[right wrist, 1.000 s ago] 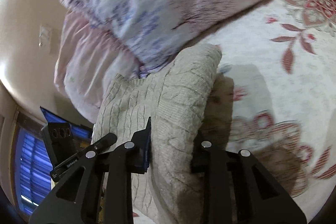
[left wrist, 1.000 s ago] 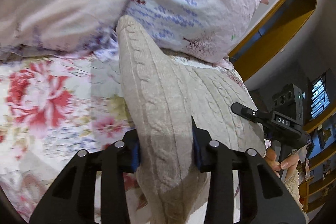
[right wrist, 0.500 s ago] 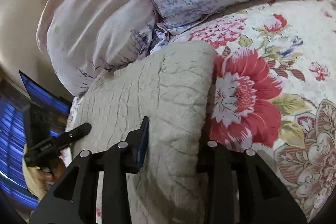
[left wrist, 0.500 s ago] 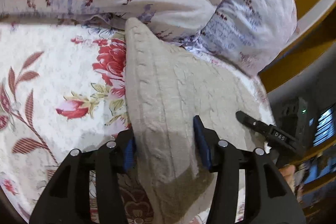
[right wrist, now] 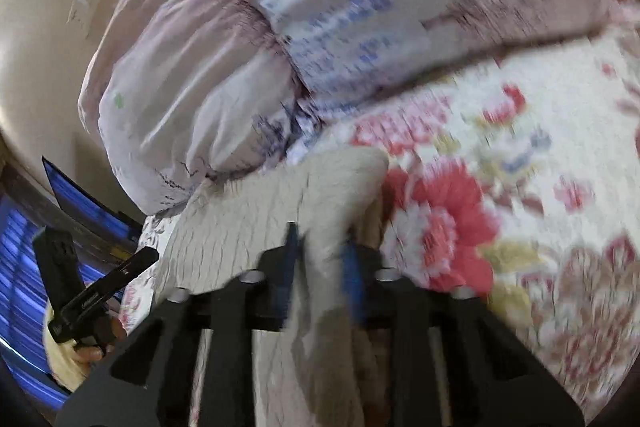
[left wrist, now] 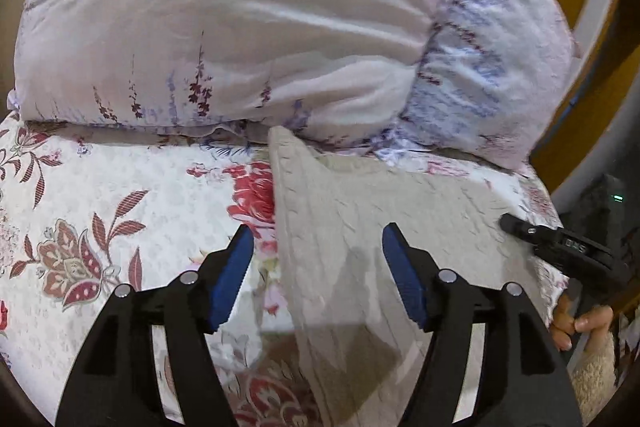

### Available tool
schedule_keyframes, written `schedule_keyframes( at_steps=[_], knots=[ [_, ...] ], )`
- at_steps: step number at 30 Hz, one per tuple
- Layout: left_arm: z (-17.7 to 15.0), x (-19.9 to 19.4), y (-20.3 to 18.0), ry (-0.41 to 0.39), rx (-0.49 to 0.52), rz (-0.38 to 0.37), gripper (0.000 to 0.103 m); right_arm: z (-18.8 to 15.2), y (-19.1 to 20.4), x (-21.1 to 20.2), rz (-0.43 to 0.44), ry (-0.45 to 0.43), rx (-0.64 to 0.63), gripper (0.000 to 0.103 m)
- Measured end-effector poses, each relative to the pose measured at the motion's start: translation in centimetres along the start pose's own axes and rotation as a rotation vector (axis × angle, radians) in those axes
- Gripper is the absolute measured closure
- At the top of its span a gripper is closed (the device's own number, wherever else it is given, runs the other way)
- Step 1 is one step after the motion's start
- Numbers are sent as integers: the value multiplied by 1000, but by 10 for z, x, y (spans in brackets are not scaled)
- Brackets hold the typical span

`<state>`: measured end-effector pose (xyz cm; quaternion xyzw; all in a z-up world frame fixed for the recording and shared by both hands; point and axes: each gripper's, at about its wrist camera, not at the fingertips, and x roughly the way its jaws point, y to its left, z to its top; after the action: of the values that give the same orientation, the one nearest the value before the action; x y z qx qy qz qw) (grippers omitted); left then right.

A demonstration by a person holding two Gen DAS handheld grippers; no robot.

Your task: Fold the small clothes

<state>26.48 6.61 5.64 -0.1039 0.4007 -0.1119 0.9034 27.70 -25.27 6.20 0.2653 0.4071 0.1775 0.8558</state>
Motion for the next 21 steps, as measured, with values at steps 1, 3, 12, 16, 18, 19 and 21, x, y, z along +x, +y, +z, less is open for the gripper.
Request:
schedule_keyframes(
  at_steps=[1, 3, 12, 16, 18, 19, 21],
  knots=[
    [2, 4, 4, 16, -17, 12, 36, 5, 2, 1, 15, -7, 1, 89],
    [10, 21, 10, 65, -61, -20, 36, 10, 3, 5, 29, -5, 8, 89],
    [27, 62, 37, 125, -248, -174, 90, 18, -16, 17, 26, 10, 58, 94],
    [28, 56, 40, 73, -218, -149, 96, 11, -18, 14, -75, -28, 48, 94],
    [25, 60, 43, 78, -230, -138, 96, 7, -27, 25, -122, 21, 90, 94],
    [24, 64, 43, 83, -229, -129, 96, 7, -29, 29, -134, 32, 107, 94],
    [23, 68, 42, 87, -216, -115, 96, 10, -27, 30, -153, 45, 103, 93]
  ],
)
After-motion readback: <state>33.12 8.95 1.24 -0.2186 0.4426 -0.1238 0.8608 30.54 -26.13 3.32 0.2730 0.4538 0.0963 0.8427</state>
